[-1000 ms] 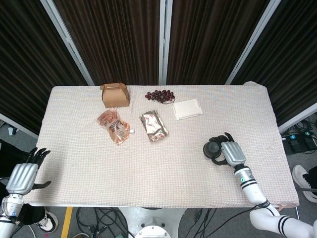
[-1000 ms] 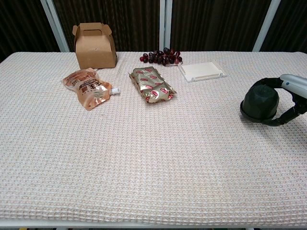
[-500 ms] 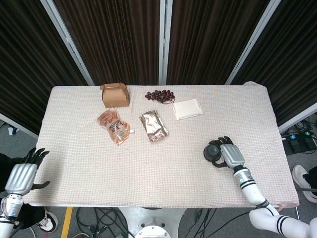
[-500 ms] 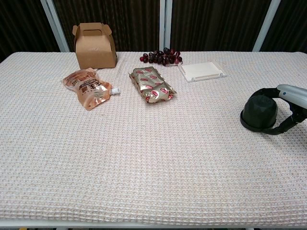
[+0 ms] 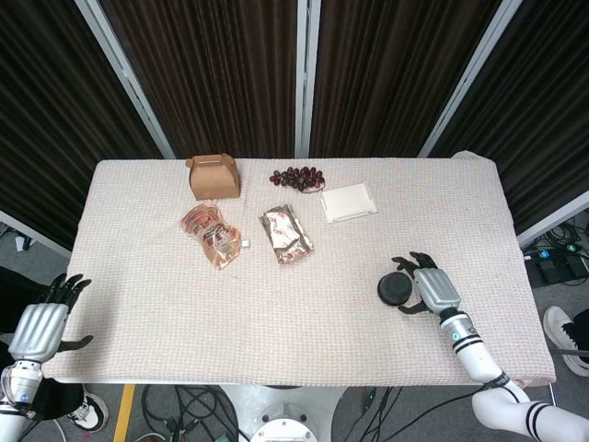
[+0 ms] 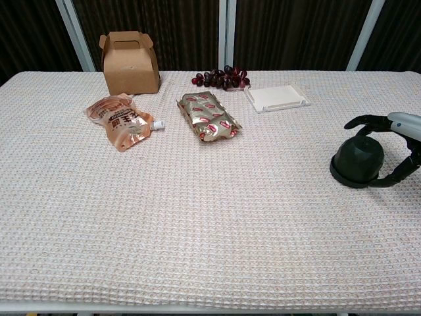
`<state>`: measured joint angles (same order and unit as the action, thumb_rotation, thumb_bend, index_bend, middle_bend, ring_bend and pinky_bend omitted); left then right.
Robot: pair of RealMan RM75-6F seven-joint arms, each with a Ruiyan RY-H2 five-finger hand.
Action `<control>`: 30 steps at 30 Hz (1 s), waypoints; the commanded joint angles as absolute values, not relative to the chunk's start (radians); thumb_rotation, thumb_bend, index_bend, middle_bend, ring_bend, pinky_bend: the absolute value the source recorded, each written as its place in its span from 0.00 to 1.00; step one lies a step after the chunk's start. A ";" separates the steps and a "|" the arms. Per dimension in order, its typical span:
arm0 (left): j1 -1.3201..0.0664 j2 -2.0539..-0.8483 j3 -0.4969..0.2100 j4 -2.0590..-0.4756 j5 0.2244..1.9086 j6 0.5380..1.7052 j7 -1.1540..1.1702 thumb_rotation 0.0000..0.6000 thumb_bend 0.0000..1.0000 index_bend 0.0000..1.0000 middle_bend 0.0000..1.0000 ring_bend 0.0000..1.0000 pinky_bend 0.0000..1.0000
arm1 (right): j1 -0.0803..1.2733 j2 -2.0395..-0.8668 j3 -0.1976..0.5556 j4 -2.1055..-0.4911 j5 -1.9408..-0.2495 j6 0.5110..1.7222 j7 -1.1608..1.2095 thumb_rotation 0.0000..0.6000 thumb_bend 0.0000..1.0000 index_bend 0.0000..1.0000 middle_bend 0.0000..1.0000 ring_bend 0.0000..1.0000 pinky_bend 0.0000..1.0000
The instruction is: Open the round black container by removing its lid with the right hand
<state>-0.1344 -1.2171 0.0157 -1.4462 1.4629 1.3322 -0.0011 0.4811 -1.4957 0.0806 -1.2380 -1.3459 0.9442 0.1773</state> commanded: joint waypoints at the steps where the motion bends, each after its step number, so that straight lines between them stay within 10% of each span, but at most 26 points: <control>1: -0.134 -1.217 0.015 -1.446 1.463 1.333 -0.001 1.00 0.02 0.13 0.07 0.00 0.24 | 0.478 -1.488 0.081 -1.249 -1.346 0.950 0.170 1.00 0.00 0.13 0.25 0.00 0.00; 30: -0.134 -1.211 0.014 -1.447 1.463 1.331 -0.005 1.00 0.02 0.13 0.07 0.00 0.24 | 0.487 -1.505 0.096 -1.268 -1.333 0.968 0.127 1.00 0.01 0.21 0.34 0.00 0.00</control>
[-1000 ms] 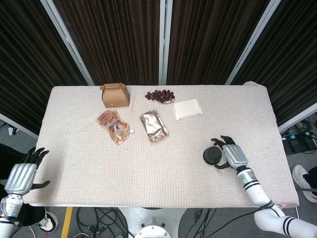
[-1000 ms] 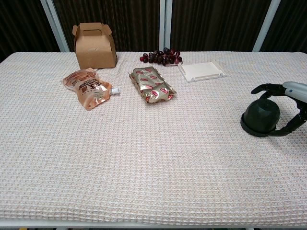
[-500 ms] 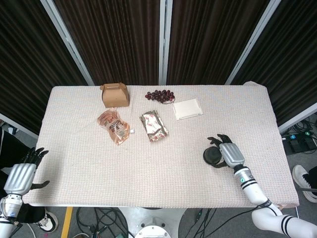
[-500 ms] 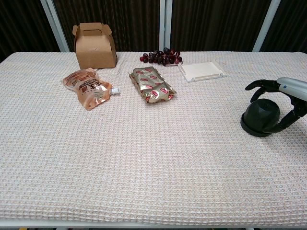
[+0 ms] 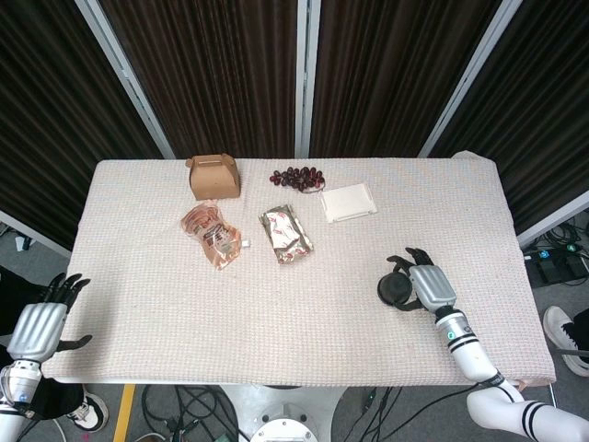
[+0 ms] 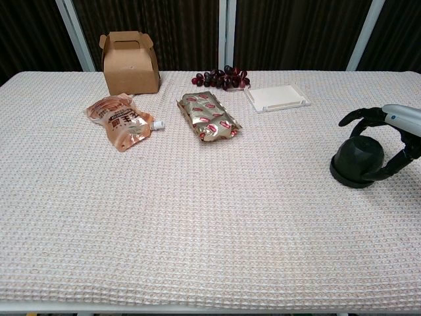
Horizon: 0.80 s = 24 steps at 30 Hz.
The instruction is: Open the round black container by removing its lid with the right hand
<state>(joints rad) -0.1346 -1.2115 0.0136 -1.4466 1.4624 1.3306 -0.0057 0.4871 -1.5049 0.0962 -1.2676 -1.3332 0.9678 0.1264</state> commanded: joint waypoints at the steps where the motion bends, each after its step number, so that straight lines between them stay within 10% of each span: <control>1: -0.134 -1.210 0.014 -1.447 1.463 1.332 -0.006 1.00 0.02 0.13 0.07 0.00 0.24 | 0.487 -1.506 0.097 -1.268 -1.334 0.970 0.127 1.00 0.01 0.21 0.34 0.00 0.00; 24: -0.135 -1.206 0.013 -1.454 1.465 1.332 -0.001 1.00 0.02 0.13 0.07 0.00 0.24 | 0.459 -1.471 0.136 -1.313 -1.371 1.097 0.190 1.00 0.06 0.25 0.41 0.02 0.00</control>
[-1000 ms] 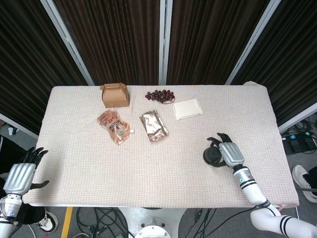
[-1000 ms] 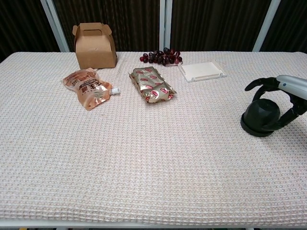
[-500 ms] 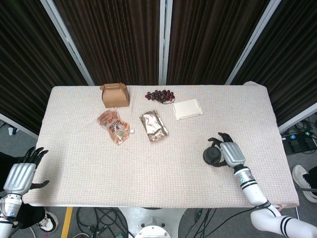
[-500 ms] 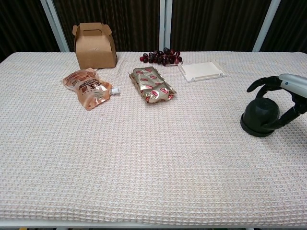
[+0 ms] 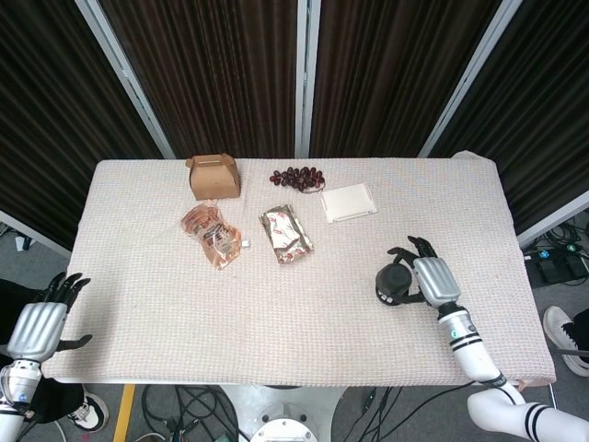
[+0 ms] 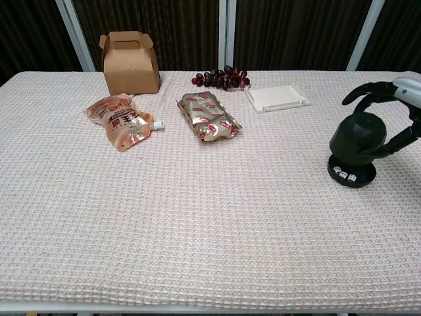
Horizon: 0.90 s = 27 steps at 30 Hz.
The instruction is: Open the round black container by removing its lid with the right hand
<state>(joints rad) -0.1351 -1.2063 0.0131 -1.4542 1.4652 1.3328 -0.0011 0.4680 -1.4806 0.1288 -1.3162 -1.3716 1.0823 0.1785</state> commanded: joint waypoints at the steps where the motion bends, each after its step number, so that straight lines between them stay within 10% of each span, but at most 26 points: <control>1: -0.136 -1.207 0.013 -1.455 1.465 1.332 0.000 1.00 0.02 0.13 0.07 0.00 0.24 | 0.453 -1.465 0.138 -1.305 -1.364 1.101 0.193 1.00 0.06 0.25 0.41 0.02 0.00; 16: -0.141 -1.208 0.011 -1.455 1.459 1.322 0.005 1.00 0.02 0.13 0.07 0.00 0.24 | 0.382 -1.488 0.110 -1.103 -1.297 1.062 0.273 1.00 0.05 0.25 0.39 0.01 0.00; 21: -0.139 -1.208 0.011 -1.455 1.457 1.324 0.007 1.00 0.02 0.13 0.07 0.00 0.24 | 0.391 -1.458 0.097 -1.122 -1.331 1.026 0.347 1.00 0.00 0.07 0.08 0.00 0.00; 27: -0.141 -1.205 0.008 -1.464 1.462 1.330 0.014 1.00 0.02 0.13 0.07 0.00 0.24 | 0.379 -1.410 0.098 -1.177 -1.400 1.105 0.405 1.00 0.00 0.00 0.00 0.00 0.00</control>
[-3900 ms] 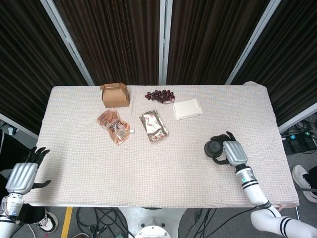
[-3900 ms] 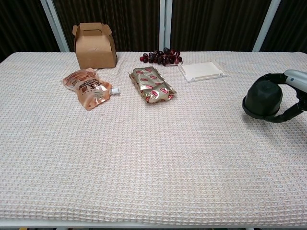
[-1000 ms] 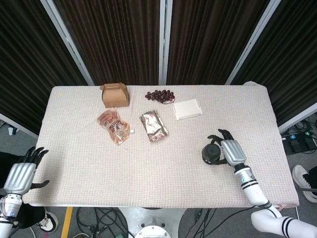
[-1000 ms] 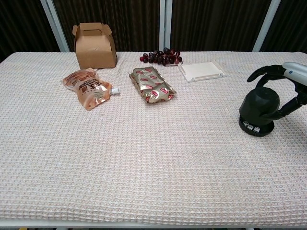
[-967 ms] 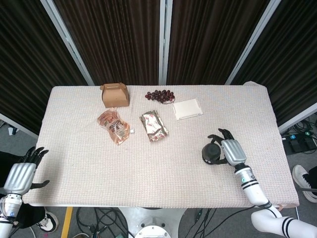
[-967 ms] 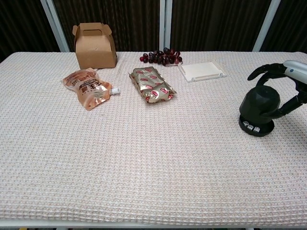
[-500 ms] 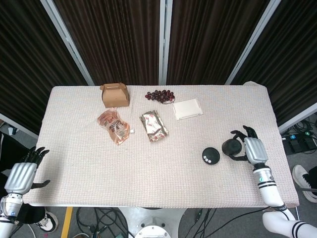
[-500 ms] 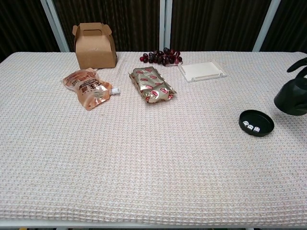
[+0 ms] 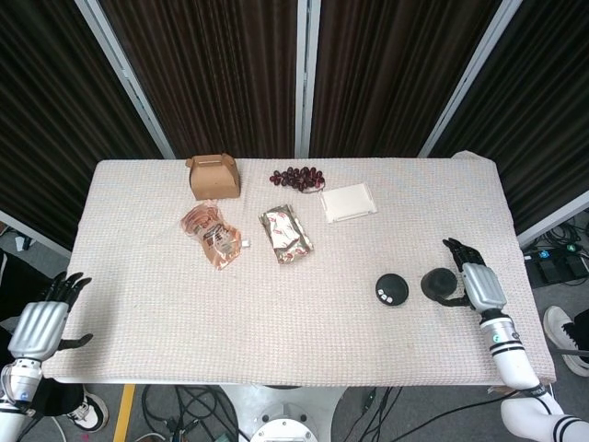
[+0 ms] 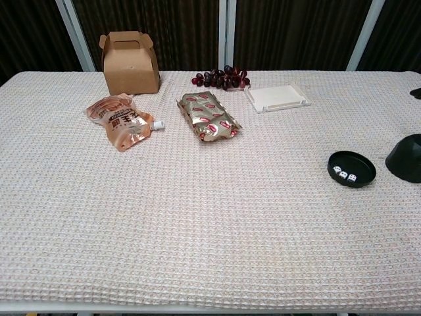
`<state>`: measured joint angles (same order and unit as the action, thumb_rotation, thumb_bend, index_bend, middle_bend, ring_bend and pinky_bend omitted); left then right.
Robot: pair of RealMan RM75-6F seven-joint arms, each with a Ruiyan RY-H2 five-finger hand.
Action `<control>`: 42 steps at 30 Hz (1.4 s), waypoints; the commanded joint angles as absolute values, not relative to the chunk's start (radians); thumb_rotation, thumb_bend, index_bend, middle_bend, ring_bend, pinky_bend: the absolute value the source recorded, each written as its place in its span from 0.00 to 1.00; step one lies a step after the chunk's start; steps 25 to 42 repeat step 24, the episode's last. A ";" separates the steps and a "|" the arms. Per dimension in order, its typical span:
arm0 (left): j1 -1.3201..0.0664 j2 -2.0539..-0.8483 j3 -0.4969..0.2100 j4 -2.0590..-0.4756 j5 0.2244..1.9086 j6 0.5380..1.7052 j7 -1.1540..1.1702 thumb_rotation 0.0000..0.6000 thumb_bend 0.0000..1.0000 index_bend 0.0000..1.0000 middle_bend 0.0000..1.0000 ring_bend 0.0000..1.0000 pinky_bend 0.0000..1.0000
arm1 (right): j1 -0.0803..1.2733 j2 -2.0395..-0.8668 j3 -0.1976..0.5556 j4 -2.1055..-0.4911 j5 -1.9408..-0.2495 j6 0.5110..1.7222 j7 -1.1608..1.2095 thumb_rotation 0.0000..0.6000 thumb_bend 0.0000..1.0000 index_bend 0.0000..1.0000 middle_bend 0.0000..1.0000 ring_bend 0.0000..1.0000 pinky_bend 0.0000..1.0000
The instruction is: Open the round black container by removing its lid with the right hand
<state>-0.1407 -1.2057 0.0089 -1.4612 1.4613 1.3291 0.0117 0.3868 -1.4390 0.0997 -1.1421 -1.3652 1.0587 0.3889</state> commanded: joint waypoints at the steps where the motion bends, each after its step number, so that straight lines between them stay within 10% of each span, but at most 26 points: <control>1: -0.142 -1.203 0.006 -1.468 1.461 1.332 0.017 1.00 0.02 0.13 0.07 0.00 0.24 | 0.373 -1.390 0.096 -1.202 -1.420 1.133 0.401 1.00 0.00 0.00 0.00 0.00 0.00; 17: -0.138 -1.214 -0.013 -1.466 1.482 1.389 0.034 1.00 0.02 0.13 0.07 0.00 0.22 | 0.215 -1.213 0.007 -1.509 -1.517 1.388 -0.119 1.00 0.11 0.00 0.00 0.00 0.00; 42: -0.135 -1.223 -0.018 -1.456 1.492 1.412 0.029 1.00 0.02 0.13 0.07 0.00 0.22 | 0.193 -1.210 0.001 -1.522 -1.534 1.414 -0.150 1.00 0.11 0.00 0.00 0.00 0.00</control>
